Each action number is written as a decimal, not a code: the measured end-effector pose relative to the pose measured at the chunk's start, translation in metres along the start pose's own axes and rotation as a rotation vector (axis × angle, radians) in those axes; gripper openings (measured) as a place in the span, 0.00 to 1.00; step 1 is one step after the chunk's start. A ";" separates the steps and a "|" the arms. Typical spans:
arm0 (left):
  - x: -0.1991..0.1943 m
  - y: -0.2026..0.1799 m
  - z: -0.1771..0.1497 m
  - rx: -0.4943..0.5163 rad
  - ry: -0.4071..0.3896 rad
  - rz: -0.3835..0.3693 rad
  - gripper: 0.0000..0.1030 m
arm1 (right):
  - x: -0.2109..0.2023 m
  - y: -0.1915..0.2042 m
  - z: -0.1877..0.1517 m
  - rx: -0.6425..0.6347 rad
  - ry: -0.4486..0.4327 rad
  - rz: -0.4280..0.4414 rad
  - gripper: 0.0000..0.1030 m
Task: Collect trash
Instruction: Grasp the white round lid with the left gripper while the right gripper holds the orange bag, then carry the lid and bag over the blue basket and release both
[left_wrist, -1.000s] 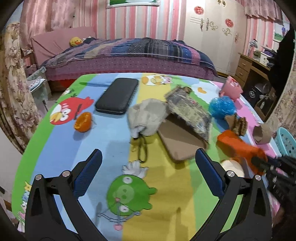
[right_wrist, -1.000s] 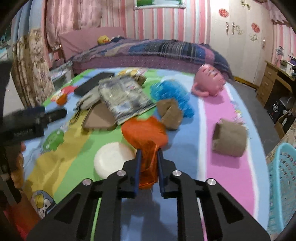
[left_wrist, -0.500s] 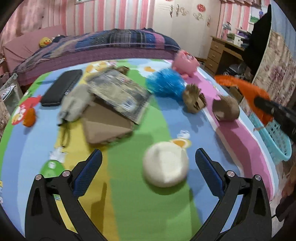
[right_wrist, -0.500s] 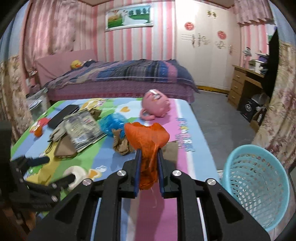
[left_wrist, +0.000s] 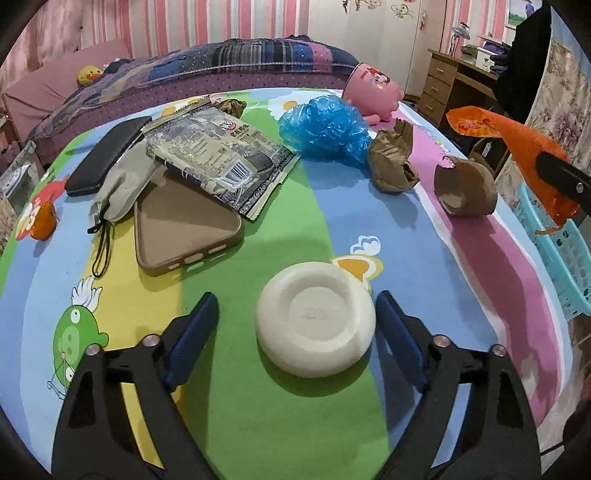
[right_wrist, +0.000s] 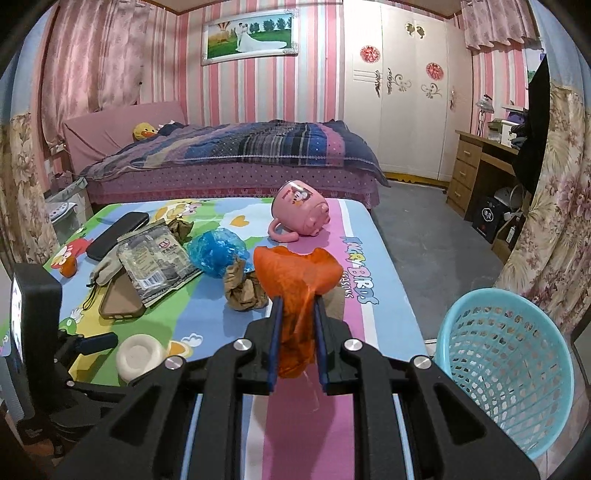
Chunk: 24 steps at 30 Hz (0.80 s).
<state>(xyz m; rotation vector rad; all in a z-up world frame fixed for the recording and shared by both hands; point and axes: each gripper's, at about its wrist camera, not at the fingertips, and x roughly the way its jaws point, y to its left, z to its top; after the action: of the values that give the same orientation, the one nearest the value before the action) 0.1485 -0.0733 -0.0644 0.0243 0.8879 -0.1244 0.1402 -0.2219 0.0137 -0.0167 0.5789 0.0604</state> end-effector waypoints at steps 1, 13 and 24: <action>0.000 -0.001 0.000 0.006 -0.002 0.003 0.76 | 0.000 0.000 0.000 -0.002 0.001 -0.002 0.16; -0.022 0.003 0.005 0.059 -0.087 0.013 0.59 | -0.013 -0.013 0.002 0.012 -0.031 -0.021 0.16; -0.060 0.022 0.038 -0.022 -0.230 -0.002 0.59 | -0.068 -0.061 0.013 0.050 -0.156 -0.127 0.16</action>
<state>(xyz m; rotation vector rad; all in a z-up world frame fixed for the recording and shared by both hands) 0.1427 -0.0485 0.0051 -0.0119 0.6595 -0.1169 0.0948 -0.2861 0.0617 0.0001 0.4224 -0.0761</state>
